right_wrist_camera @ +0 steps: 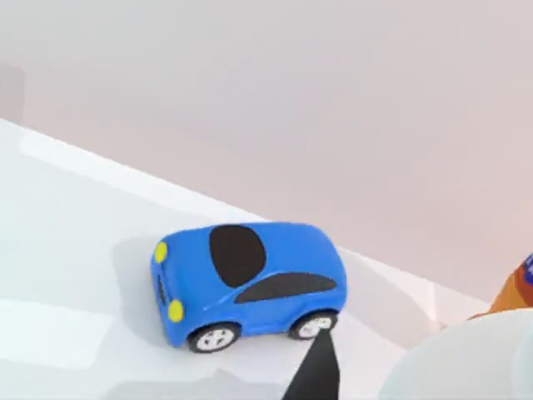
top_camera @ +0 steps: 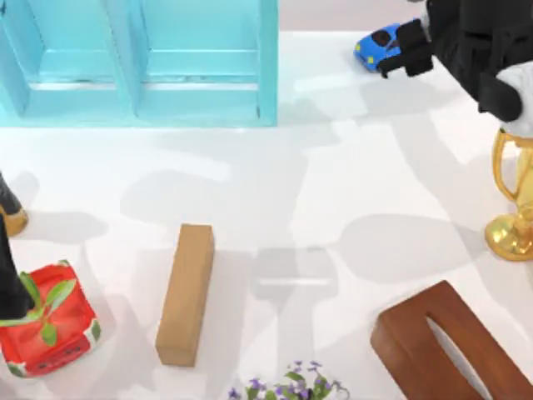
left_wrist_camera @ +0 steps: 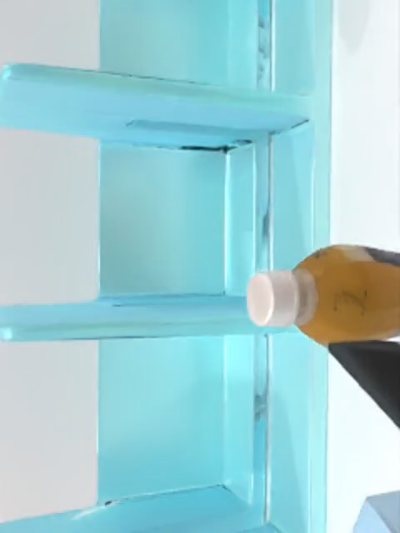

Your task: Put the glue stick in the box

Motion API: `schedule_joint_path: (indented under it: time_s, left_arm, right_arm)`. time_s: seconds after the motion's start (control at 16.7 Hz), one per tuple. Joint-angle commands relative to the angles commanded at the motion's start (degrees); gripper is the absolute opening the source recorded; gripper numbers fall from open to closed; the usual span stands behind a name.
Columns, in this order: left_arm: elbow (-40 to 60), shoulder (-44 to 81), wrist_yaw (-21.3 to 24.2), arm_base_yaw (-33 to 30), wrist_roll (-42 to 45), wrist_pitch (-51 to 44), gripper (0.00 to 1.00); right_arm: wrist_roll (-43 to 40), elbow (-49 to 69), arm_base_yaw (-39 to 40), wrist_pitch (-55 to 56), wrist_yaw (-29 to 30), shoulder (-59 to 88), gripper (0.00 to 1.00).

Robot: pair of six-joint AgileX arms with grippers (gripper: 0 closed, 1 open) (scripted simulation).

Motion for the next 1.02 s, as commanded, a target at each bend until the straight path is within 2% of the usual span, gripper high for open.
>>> schedule_joint_path:
  time_s: [0.18, 0.48, 0.66, 0.84, 1.02]
  left_arm:
    - [0.00, 0.00, 0.00, 0.00, 0.00, 0.00, 1.00]
    - [0.00, 0.00, 0.00, 0.00, 0.00, 0.00, 1.00]
    - [0.00, 0.00, 0.00, 0.00, 0.00, 0.00, 1.00]
    - [0.00, 0.00, 0.00, 0.00, 0.00, 0.00, 1.00]
    - [0.00, 0.00, 0.00, 0.00, 0.00, 0.00, 1.00]
  right_arm:
    - [-17.71, 4.60, -9.57, -9.64, -12.40, -1.07, 0.00]
    - [-53.94, 9.97, -27.92, -29.90, -34.28, -1.77, 0.00]
    - [-72.47, 11.11, -38.96, -44.17, -45.82, -1.13, 0.00]
    - [-86.92, 10.77, -49.37, -60.91, -56.44, 0.15, 0.00]
    - [-97.85, 9.32, -58.59, -77.48, -65.64, 1.87, 0.00]
